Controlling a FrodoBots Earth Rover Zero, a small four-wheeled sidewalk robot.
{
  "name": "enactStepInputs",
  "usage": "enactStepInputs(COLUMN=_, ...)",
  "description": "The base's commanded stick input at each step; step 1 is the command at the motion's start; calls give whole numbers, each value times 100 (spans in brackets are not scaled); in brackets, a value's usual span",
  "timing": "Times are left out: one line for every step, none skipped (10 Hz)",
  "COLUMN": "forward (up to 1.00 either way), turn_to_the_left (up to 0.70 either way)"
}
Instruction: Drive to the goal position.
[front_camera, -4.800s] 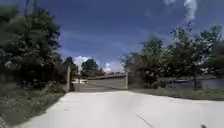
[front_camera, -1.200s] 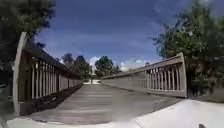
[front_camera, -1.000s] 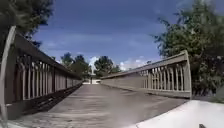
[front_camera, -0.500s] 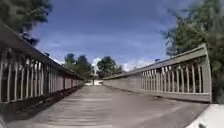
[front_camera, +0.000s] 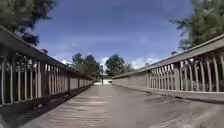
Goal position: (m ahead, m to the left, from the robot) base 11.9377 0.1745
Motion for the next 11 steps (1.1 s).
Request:
enactStepInputs(forward=85, turn_to_the_left=4)
enactStepInputs(forward=85, turn_to_the_left=4)
enactStepInputs(forward=85, turn_to_the_left=4)
enactStepInputs(forward=85, turn_to_the_left=4)
enactStepInputs(forward=85, turn_to_the_left=4)
enactStepInputs(forward=85, turn_to_the_left=4)
enactStepInputs(forward=85, turn_to_the_left=4)
enactStepInputs(forward=85, turn_to_the_left=4)
enactStepInputs(forward=85, turn_to_the_left=26)
enactStepInputs(forward=85, turn_to_the_left=38)
enactStepInputs(forward=85, turn_to_the_left=38)
